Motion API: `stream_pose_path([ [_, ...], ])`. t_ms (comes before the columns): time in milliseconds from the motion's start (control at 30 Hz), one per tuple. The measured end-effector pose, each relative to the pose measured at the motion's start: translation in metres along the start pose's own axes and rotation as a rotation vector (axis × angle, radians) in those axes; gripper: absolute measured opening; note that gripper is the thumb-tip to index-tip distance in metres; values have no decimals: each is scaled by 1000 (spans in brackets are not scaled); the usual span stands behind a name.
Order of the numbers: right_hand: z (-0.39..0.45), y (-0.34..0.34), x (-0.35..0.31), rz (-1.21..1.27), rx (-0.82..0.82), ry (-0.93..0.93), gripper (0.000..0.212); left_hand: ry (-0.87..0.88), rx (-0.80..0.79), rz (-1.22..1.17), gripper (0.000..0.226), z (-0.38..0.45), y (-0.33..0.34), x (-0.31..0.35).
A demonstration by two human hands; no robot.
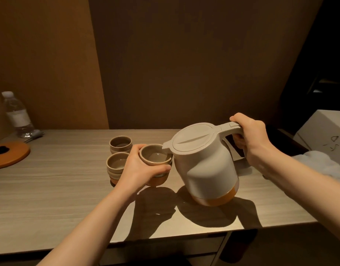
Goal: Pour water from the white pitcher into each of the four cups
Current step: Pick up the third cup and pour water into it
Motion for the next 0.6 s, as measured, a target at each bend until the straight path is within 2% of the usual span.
stream_pose_path([
  [600,23,-19,9,192,61,9,36,33,0,50,75,63,8,5],
])
Point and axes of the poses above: each hand's wrist, its own z-axis towards the middle knuckle, its own y-axis out of the palm, x = y × z, the point moved 5 cm from there along z, towards the middle knuckle, and after that the axes turned 12 degrees about y, right-handed, at the moved point
